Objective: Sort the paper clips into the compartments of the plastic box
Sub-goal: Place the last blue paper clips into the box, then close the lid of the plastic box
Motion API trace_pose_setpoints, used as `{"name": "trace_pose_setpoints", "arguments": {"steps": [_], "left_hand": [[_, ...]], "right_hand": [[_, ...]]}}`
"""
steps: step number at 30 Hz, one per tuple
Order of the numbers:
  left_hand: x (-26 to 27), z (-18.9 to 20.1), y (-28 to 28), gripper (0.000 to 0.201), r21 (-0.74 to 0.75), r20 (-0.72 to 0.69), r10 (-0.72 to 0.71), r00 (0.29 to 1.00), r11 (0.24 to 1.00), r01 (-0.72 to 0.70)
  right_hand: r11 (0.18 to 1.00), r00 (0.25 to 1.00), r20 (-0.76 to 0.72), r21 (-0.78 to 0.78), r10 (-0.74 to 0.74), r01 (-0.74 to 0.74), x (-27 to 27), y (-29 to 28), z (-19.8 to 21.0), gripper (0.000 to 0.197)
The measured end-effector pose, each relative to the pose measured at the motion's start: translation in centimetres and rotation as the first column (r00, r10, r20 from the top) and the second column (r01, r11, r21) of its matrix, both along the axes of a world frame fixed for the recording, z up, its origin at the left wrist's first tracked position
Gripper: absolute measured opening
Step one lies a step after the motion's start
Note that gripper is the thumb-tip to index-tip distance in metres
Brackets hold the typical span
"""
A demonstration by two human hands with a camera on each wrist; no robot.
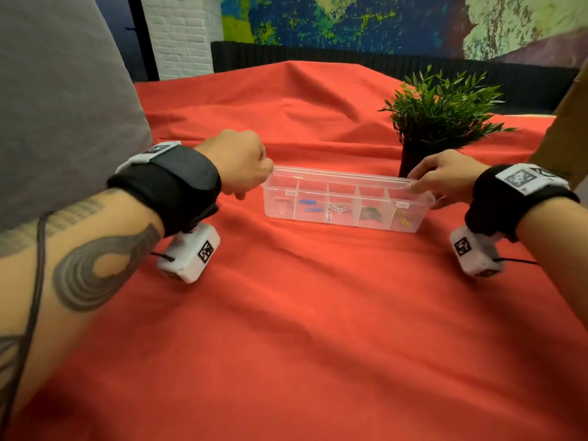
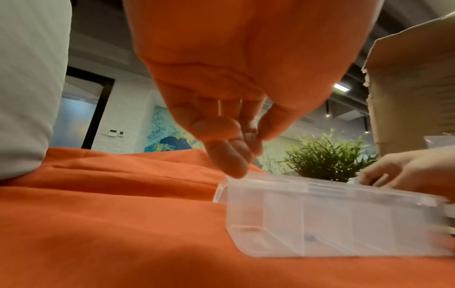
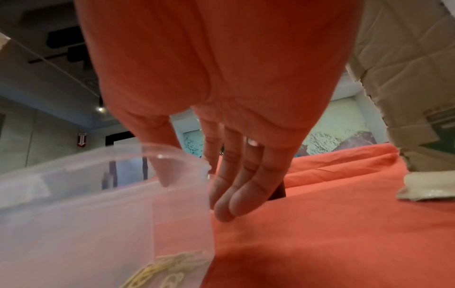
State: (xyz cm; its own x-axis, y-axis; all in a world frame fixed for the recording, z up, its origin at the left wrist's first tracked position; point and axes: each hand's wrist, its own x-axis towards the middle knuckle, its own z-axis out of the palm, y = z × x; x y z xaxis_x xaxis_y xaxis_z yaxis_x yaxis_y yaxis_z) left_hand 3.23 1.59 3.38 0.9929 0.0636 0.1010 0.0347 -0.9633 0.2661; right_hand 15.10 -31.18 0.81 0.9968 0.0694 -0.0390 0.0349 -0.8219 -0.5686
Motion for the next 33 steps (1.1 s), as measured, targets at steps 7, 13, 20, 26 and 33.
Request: {"name": "trace_pose_setpoints", "arguments": {"steps": [7,13,20,26,33], "left_hand": [[3.7,-1.1,-0.3,0.038,-0.201,-0.059,0.086,0.995,0.975,-0.096],[4.3,-2.2,1.0,0.018,-0.349,-0.025,0.093,0.995,0.932,-0.096],[1.4,-2.9,3.4,0.029,-0.662,-0.021,0.106,0.994,0.744,-0.093],[-2.1,-4.1,3.8,0.023,-0.664,-0.238,-0.069,0.969,0.739,-0.11],[-4.4,-3.9,2.8,0.024,-0.787,0.051,-0.039,0.998,0.614,0.064]], "right_hand": [[0.971,1.0,-0.027,0.238,-0.002,0.008,-0.2,0.2,-1.2,0.022],[0.949,1.0,-0.019,0.315,-0.008,0.014,-1.1,0.2,-1.1,0.019],[0.892,0.995,0.065,0.441,0.081,-0.102,-4.8,-1.0,-0.5,0.024],[0.868,0.991,0.034,0.479,0.13,-0.13,-8.2,-2.0,-0.1,0.033],[0.951,0.935,0.332,0.228,0.127,-0.21,-10.5,-2.3,0.6,0.037]]}}
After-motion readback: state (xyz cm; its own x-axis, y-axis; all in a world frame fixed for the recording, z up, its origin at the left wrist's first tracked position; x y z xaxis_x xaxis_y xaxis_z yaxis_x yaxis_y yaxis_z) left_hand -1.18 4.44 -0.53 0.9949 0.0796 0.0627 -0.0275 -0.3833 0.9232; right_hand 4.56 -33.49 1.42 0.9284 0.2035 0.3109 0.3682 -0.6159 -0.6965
